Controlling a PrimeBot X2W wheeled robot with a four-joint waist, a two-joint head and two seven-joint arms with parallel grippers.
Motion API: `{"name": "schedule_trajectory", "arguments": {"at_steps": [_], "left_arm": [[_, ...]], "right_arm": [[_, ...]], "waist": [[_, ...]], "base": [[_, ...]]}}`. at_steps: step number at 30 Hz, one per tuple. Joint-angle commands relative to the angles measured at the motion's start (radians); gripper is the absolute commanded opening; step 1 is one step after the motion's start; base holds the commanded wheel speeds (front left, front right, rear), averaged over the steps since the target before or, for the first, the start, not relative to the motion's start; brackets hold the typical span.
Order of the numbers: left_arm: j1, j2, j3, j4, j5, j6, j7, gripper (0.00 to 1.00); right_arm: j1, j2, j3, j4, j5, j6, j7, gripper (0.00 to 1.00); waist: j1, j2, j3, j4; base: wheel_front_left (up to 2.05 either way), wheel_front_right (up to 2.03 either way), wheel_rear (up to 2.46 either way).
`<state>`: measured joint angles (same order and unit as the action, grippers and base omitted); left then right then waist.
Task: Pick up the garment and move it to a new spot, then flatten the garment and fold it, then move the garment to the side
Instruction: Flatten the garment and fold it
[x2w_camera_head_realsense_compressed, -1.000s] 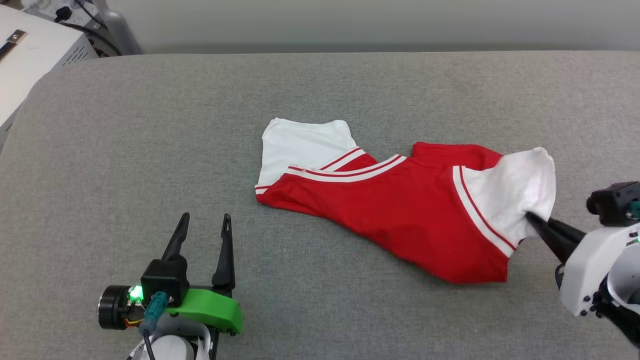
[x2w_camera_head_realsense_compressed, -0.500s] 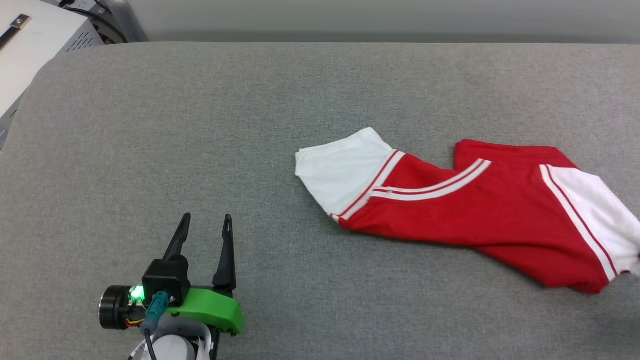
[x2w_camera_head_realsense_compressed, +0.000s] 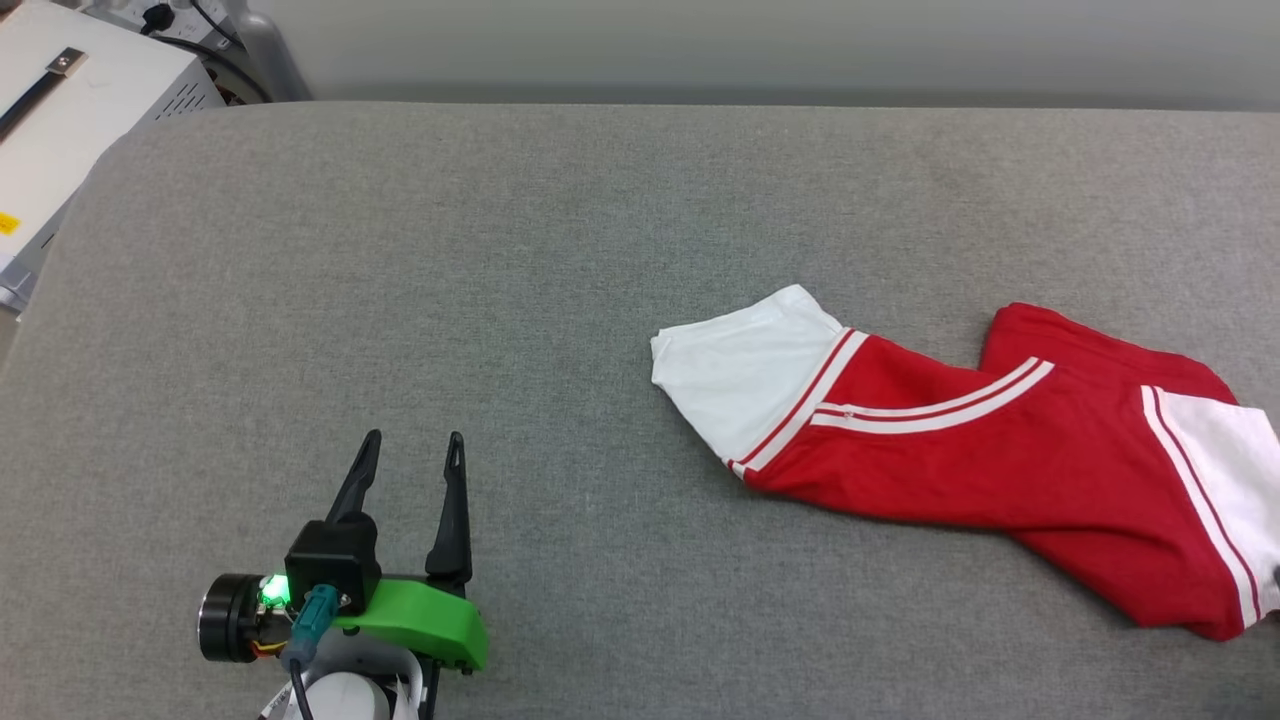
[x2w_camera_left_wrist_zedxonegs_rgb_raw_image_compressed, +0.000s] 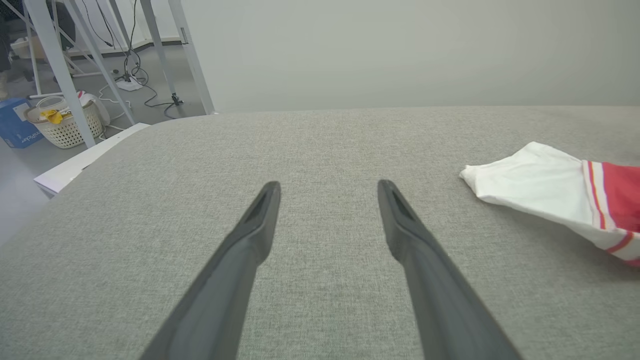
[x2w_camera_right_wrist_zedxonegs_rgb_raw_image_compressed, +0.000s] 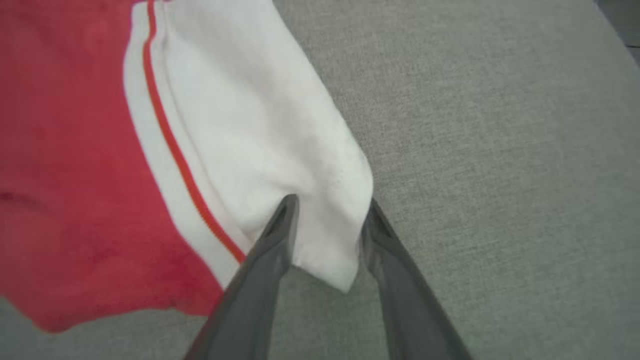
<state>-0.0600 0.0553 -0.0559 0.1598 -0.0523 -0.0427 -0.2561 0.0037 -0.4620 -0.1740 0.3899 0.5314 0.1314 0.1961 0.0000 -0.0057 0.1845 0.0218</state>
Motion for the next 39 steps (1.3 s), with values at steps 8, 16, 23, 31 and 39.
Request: {"name": "schedule_trajectory", "arguments": {"at_steps": [8,16,23,31,39], "left_arm": [[0.028,-0.005,0.012,-0.011,0.007,0.007,-0.006,1.0],[0.046,-0.005,0.018,-0.017,0.018,0.004,-0.006,1.0],[0.056,0.0,0.02,-0.021,0.026,0.003,-0.006,1.0],[-0.019,0.04,0.02,-0.04,0.027,-0.028,-0.006,1.0],[-0.276,0.138,-0.086,0.036,-0.015,-0.084,0.01,1.0]], "right_arm": [[-0.017,0.06,-0.095,-0.185,-0.142,-0.001,-0.166,1.0],[-0.032,0.192,-0.111,-0.413,-0.291,-0.001,-0.223,1.0],[-0.029,0.287,-0.04,-0.525,-0.375,-0.001,-0.294,1.0],[0.002,0.322,0.108,-0.506,-0.408,-0.001,-0.386,1.0],[0.015,0.349,0.171,-0.443,-0.411,-0.001,-0.445,1.0]], "waist": [[0.0,0.0057,-0.036,-0.006],[0.0,0.0057,-0.062,0.002],[0.0,0.0057,-0.082,0.01],[0.0,0.0057,-0.089,0.012],[0.0,0.0057,-0.06,-0.018]], "base": [[0.0,0.0,0.0],[0.0,0.0,0.0],[0.0,0.0,0.0],[0.0,0.0,0.0],[0.0,0.0,0.0]]}}
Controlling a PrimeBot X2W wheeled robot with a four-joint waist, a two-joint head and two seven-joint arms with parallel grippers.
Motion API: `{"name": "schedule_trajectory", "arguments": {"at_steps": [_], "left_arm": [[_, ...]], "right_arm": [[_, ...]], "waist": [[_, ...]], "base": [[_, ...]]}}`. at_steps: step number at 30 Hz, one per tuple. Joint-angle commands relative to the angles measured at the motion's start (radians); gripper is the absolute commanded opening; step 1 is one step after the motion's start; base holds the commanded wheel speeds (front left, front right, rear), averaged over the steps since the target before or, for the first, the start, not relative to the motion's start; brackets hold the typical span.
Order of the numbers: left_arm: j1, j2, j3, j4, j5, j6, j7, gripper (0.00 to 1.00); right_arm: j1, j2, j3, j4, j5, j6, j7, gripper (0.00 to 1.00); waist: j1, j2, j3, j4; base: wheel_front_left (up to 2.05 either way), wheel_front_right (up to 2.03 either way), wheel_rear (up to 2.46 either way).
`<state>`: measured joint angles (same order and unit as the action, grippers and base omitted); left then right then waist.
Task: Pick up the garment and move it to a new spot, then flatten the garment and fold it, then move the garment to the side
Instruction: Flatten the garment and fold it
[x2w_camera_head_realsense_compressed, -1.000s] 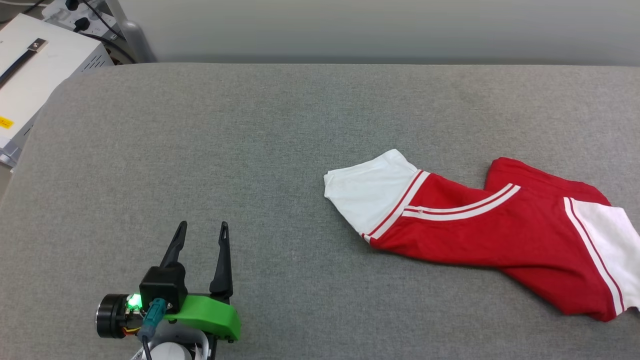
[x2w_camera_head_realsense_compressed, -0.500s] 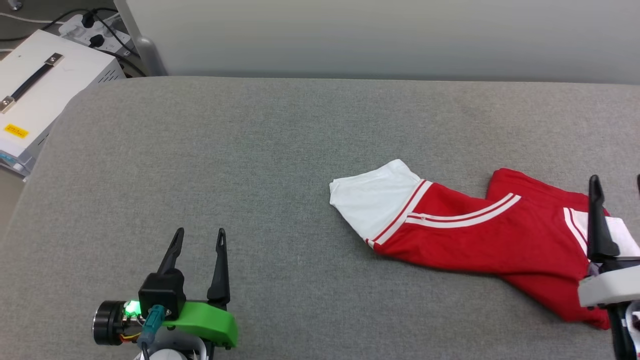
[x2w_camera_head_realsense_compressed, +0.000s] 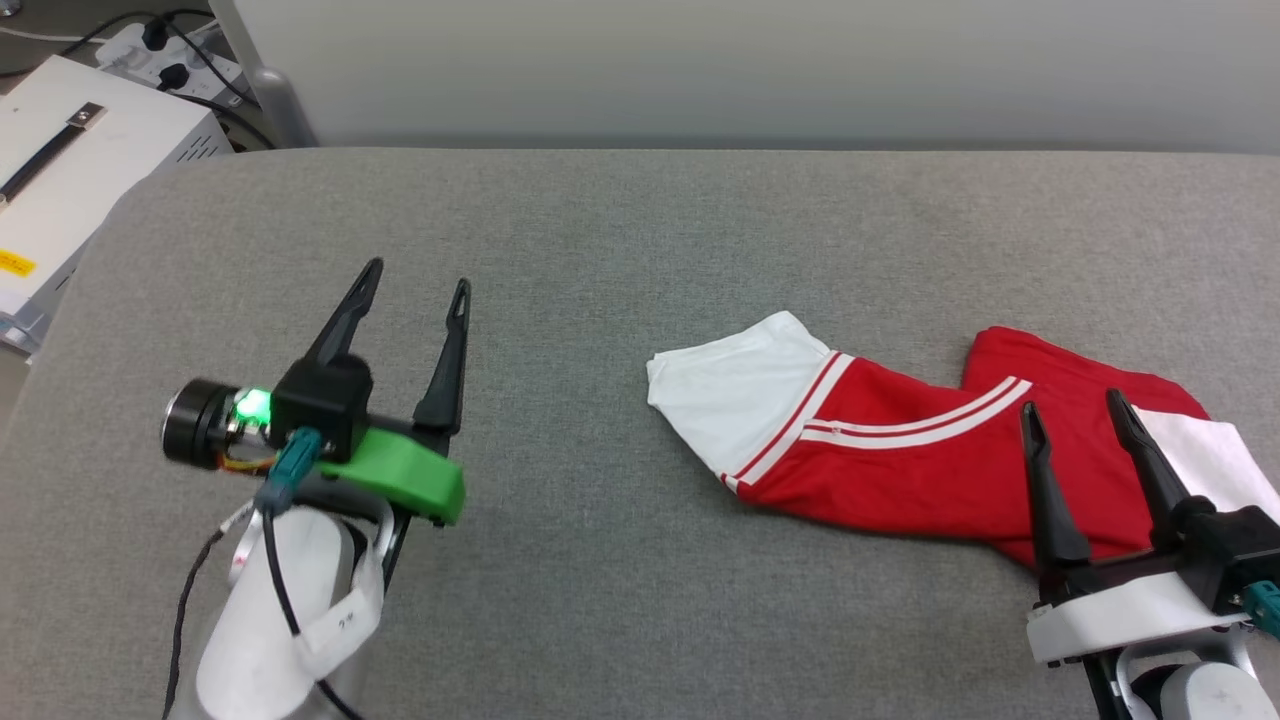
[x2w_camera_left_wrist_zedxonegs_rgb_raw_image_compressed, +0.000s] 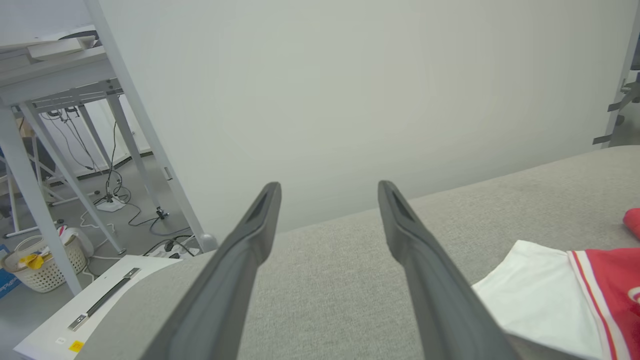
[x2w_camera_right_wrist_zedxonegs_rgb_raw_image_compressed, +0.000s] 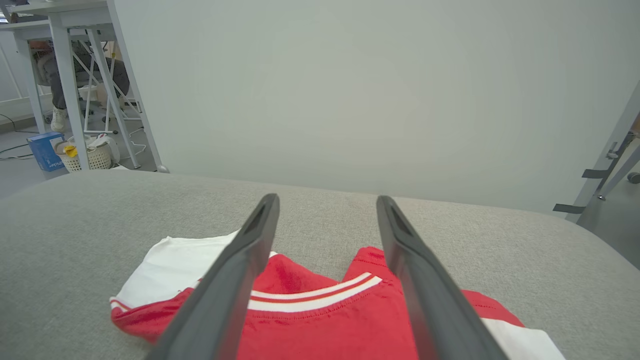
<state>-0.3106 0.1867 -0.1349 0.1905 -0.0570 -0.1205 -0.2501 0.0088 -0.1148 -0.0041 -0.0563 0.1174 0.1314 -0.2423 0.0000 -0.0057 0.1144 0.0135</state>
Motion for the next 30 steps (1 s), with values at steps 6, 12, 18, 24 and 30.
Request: {"name": "schedule_trajectory", "arguments": {"at_steps": [6,12,18,24,30], "left_arm": [[-0.287,0.098,-0.255,0.074,-0.207,-0.01,0.178,1.0],[-0.532,0.176,-0.51,0.104,-0.489,-0.01,0.447,1.0],[-0.724,0.231,-0.787,0.124,-0.682,-0.01,0.734,1.0],[-0.841,0.253,-0.974,0.174,-0.831,-0.01,0.913,1.0],[-0.893,0.284,-1.116,0.246,-0.883,-0.01,1.018,1.0]], "right_arm": [[-0.011,0.007,0.033,0.022,-0.021,-0.001,-0.016,1.0],[-0.049,0.013,0.047,0.031,-0.038,-0.001,-0.019,1.0],[-0.086,0.025,0.062,0.031,-0.055,-0.001,-0.019,1.0],[-0.126,0.041,0.091,0.026,-0.074,-0.001,-0.019,1.0],[-0.163,0.051,0.112,0.031,-0.079,-0.001,-0.019,1.0]], "waist": [[0.0,0.0057,0.057,-0.048],[0.0,0.0057,0.114,-0.086],[0.0,0.0057,0.178,-0.124],[0.0,0.0057,0.243,-0.164],[0.0,0.0057,0.292,-0.196]], "base": [[0.0,0.0,0.0],[0.0,0.0,0.0],[0.0,0.0,0.0],[0.0,0.0,0.0],[0.0,0.0,0.0]]}}
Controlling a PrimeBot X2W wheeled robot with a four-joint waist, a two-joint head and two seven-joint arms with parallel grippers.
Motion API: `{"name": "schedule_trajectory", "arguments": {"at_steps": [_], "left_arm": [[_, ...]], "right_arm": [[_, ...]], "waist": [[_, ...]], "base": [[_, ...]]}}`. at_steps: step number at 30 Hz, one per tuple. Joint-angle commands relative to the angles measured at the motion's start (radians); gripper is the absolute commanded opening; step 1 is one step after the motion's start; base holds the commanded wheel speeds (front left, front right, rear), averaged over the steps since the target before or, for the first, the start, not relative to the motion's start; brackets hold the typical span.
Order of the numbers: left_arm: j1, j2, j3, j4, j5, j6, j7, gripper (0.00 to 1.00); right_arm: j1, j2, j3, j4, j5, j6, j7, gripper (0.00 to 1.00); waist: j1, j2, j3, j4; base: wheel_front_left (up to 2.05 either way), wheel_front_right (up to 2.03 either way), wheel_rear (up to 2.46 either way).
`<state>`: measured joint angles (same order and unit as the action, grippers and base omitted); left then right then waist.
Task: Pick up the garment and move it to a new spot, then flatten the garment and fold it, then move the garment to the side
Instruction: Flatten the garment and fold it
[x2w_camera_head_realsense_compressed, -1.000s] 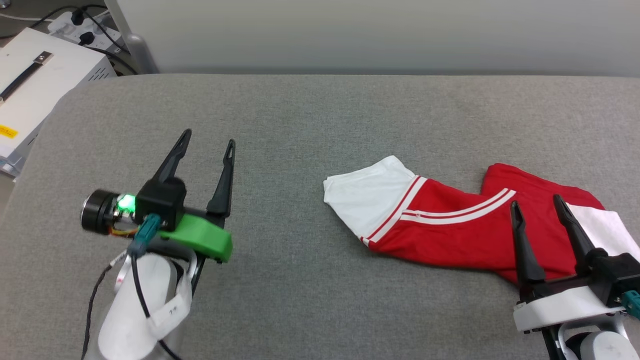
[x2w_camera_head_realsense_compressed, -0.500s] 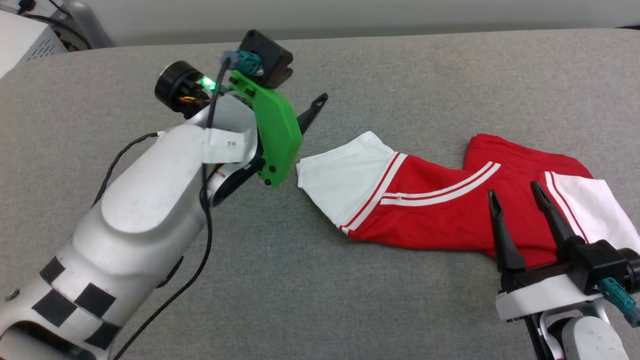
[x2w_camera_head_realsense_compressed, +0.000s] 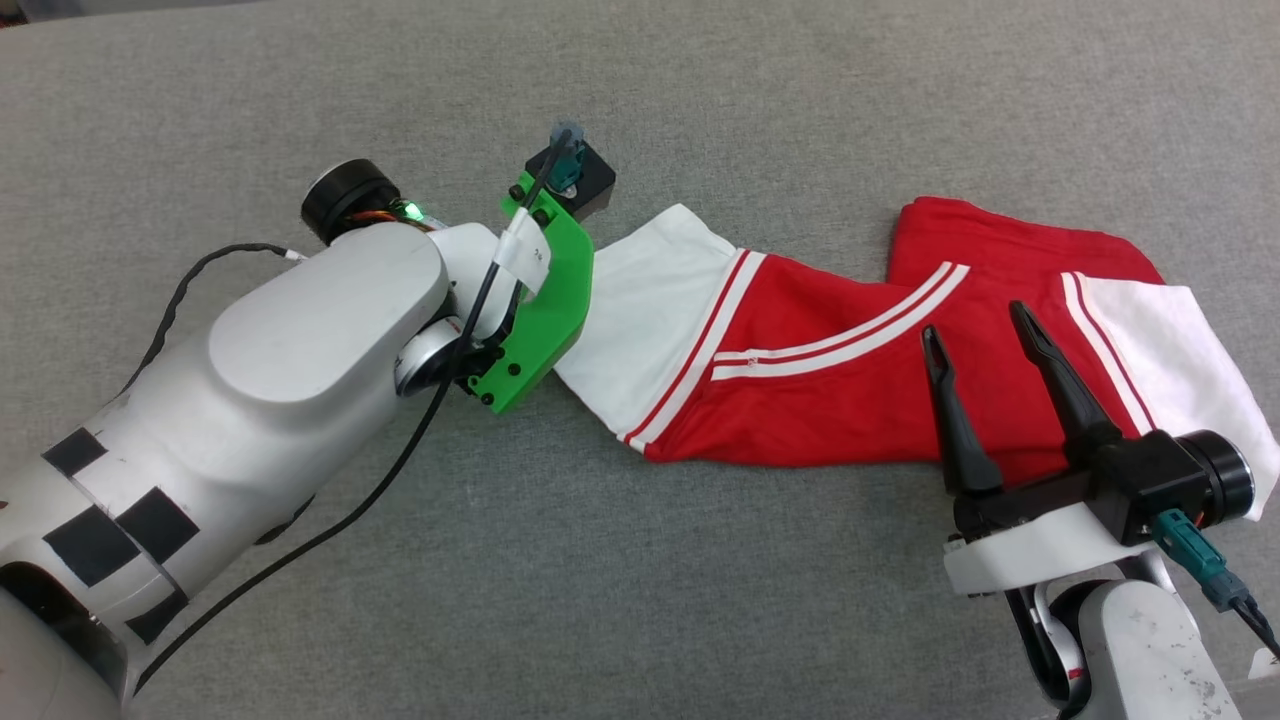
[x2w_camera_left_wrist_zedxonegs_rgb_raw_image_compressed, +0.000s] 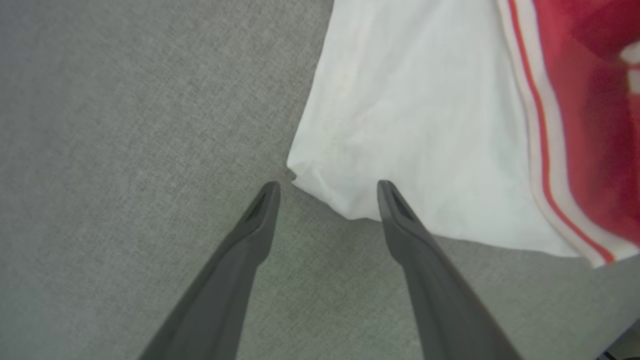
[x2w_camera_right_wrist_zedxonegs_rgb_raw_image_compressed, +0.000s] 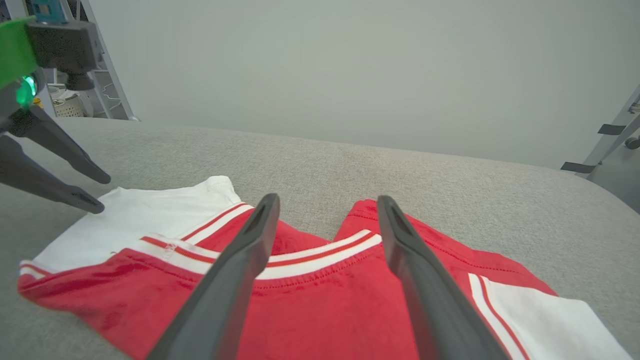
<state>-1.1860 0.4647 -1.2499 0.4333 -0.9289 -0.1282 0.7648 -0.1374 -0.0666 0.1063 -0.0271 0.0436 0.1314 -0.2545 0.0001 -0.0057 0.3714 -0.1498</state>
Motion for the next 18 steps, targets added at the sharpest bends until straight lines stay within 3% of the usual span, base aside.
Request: {"name": "schedule_trajectory", "arguments": {"at_steps": [1,10,11,12,13,18], "left_arm": [[-0.016,0.007,-0.008,0.013,-0.019,-0.002,0.011,1.0],[0.062,0.009,-0.03,0.0,0.001,-0.002,0.077,1.0],[0.07,0.01,-0.03,-0.012,0.014,-0.002,0.082,0.84],[0.072,0.011,-0.03,-0.021,0.022,-0.002,0.074,0.34],[0.073,0.012,-0.03,-0.026,0.022,-0.002,0.062,0.0],[0.048,0.021,-0.03,-0.032,0.007,-0.002,-0.028,0.0]], "right_arm": [[-0.021,0.004,0.004,0.002,-0.005,-0.001,-0.007,1.0],[-0.044,0.013,0.007,0.012,-0.004,-0.001,-0.007,1.0],[-0.047,0.014,0.009,0.014,-0.006,-0.001,-0.007,1.0],[-0.049,0.014,0.009,0.015,-0.008,-0.001,-0.007,1.0],[-0.052,0.014,0.009,0.017,-0.01,-0.001,-0.007,1.0],[-0.048,0.015,-0.003,0.024,-0.022,-0.001,-0.007,1.0]], "waist": [[-0.0001,0.0057,0.04,-0.037],[-0.0001,0.0057,0.067,-0.046],[-0.0001,0.0057,0.069,-0.045],[-0.0001,0.0057,0.07,-0.041],[-0.0001,0.0057,0.068,-0.036],[-0.0001,0.0057,0.038,-0.004]], "base": [[0.0,0.0,0.0],[0.0,0.0,0.0],[0.0,0.0,0.0],[0.0,0.0,0.0],[0.0,0.0,0.0],[0.0,0.0,0.0]]}}
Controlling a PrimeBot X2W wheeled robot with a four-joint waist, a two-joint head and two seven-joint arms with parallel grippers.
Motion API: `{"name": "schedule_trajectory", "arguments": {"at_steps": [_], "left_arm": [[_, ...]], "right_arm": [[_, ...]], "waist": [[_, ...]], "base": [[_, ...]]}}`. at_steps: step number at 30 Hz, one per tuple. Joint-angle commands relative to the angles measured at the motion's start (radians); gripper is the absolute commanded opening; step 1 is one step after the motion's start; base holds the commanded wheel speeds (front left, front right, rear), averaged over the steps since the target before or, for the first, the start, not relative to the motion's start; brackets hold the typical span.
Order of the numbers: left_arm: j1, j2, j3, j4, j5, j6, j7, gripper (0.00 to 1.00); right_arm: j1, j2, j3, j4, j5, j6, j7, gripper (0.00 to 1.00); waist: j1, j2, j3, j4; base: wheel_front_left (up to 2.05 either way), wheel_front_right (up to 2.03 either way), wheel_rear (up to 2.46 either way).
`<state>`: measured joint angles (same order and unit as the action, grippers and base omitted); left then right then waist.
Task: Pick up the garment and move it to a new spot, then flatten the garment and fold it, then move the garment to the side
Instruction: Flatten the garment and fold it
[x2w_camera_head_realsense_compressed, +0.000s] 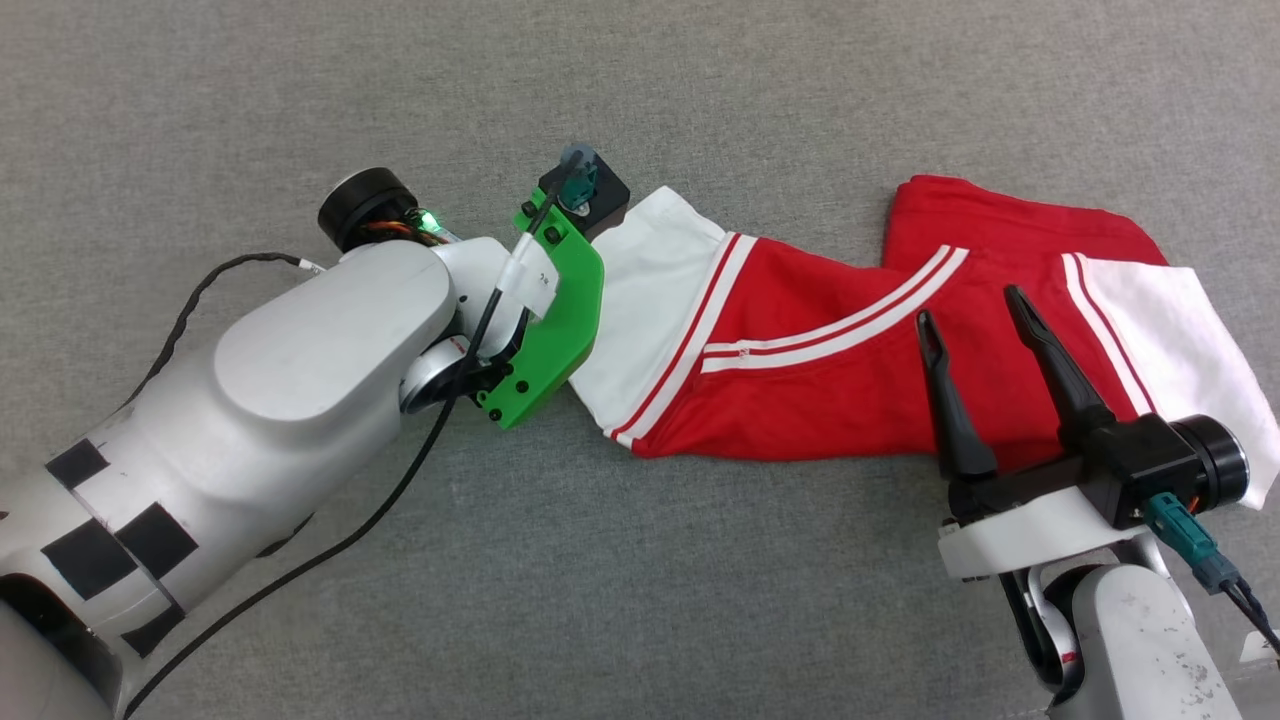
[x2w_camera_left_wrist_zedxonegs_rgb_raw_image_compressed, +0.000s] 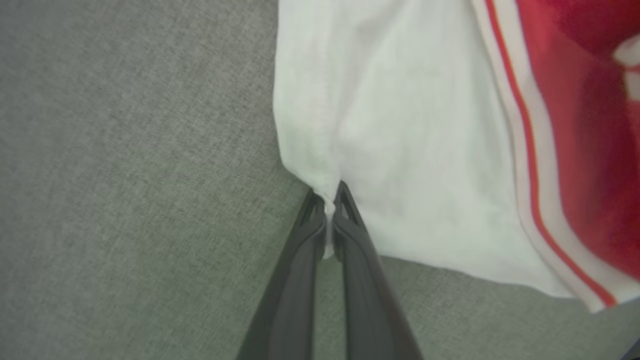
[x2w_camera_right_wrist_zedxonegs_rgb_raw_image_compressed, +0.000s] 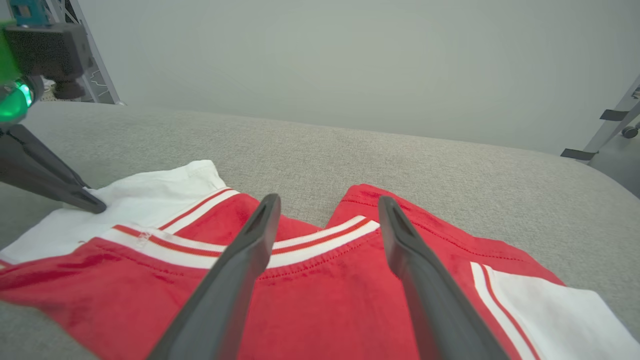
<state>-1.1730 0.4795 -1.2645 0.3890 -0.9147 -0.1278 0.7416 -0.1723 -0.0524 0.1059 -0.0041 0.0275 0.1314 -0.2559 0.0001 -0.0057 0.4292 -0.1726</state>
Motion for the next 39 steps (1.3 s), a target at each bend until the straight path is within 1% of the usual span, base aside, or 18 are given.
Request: {"name": "schedule_trajectory", "arguments": {"at_steps": [1,4,9,11,17,21,24,28,29,30,32,35,37,38,39], "left_arm": [[0.028,0.012,-0.016,0.017,-0.019,-0.003,-0.033,0.0],[0.017,0.038,-0.016,0.037,-0.054,-0.003,-0.099,0.0],[0.035,0.107,-0.015,0.073,-0.122,-0.003,-0.177,0.0],[0.055,0.132,-0.016,0.081,-0.132,-0.003,-0.187,0.0],[0.137,0.23,-0.016,0.124,-0.17,-0.003,-0.23,0.0],[0.197,0.277,-0.016,0.155,-0.183,-0.003,-0.252,0.0],[0.245,0.291,-0.016,0.178,-0.203,-0.003,-0.27,0.0],[0.308,0.28,-0.014,0.211,-0.234,-0.003,-0.32,0.0],[0.321,0.272,-0.008,0.222,-0.237,-0.001,-0.349,0.04],[0.331,0.265,-0.001,0.229,-0.239,0.003,-0.377,1.0],[0.351,0.249,0.015,0.242,-0.24,0.013,-0.445,1.0],[0.374,0.234,0.048,0.243,-0.222,0.046,-0.595,1.0],[0.389,0.228,0.071,0.237,-0.204,0.085,-0.698,1.0],[0.406,0.228,0.094,0.221,-0.182,0.133,-0.805,1.0],[0.415,0.228,0.101,0.212,-0.172,0.156,-0.846,1.0]], "right_arm": [[-0.008,0.001,-0.007,0.002,-0.009,-0.001,-0.006,1.0],[0.008,0.001,-0.024,0.003,-0.015,-0.001,-0.006,1.0],[0.04,0.002,-0.048,0.004,-0.022,-0.001,-0.006,1.0],[0.051,0.002,-0.051,0.003,-0.025,-0.001,-0.006,1.0],[0.074,0.0,-0.05,0.006,-0.03,-0.001,-0.006,1.0],[0.097,-0.003,-0.064,0.007,-0.035,-0.001,-0.006,1.0],[0.11,-0.006,-0.075,0.011,-0.034,-0.001,-0.006,1.0],[0.124,-0.01,-0.082,0.019,-0.032,-0.001,-0.006,1.0],[0.126,-0.012,-0.083,0.022,-0.03,-0.001,-0.006,1.0],[0.127,-0.013,-0.085,0.025,-0.029,-0.001,-0.006,1.0],[0.127,-0.019,-0.089,0.025,-0.026,-0.001,-0.006,1.0],[0.123,-0.04,-0.108,0.023,-0.018,-0.001,-0.006,1.0],[0.115,-0.062,-0.129,0.019,-0.012,-0.001,-0.006,1.0],[0.102,-0.087,-0.151,0.014,0.0,-0.001,-0.006,1.0],[0.094,-0.1,-0.16,0.012,0.006,-0.001,-0.006,1.0]], "waist": [[-0.0001,0.0057,-0.032,0.027],[-0.0001,0.0057,-0.065,0.053],[-0.0001,0.0057,-0.115,0.097],[-0.0001,0.0057,-0.128,0.108],[-0.0001,0.0057,-0.159,0.127],[-0.0001,0.0057,-0.174,0.131],[-0.0001,0.0057,-0.185,0.133],[-0.0001,0.0057,-0.207,0.136],[-0.0001,0.0057,-0.215,0.137],[-0.0001,0.0057,-0.221,0.138],[-0.0001,0.0057,-0.237,0.14],[-0.0001,0.0057,-0.267,0.145],[-0.0001,0.0057,-0.286,0.153],[-0.0001,0.0057,-0.303,0.161],[-0.0001,0.0057,-0.309,0.165]], "base": [[0.0,0.0,0.0],[0.0,0.0,0.0],[0.0,0.0,0.0],[0.0,0.0,0.0],[0.0,0.0,0.0],[0.0,0.0,0.0],[0.0,0.0,0.0],[0.0,0.0,0.0],[0.0,0.0,0.0],[0.0,0.0,0.0],[0.0,0.0,0.0],[0.0,0.0,0.0],[0.0,0.0,0.0],[0.0,0.0,0.0],[0.0,0.0,0.0]]}}
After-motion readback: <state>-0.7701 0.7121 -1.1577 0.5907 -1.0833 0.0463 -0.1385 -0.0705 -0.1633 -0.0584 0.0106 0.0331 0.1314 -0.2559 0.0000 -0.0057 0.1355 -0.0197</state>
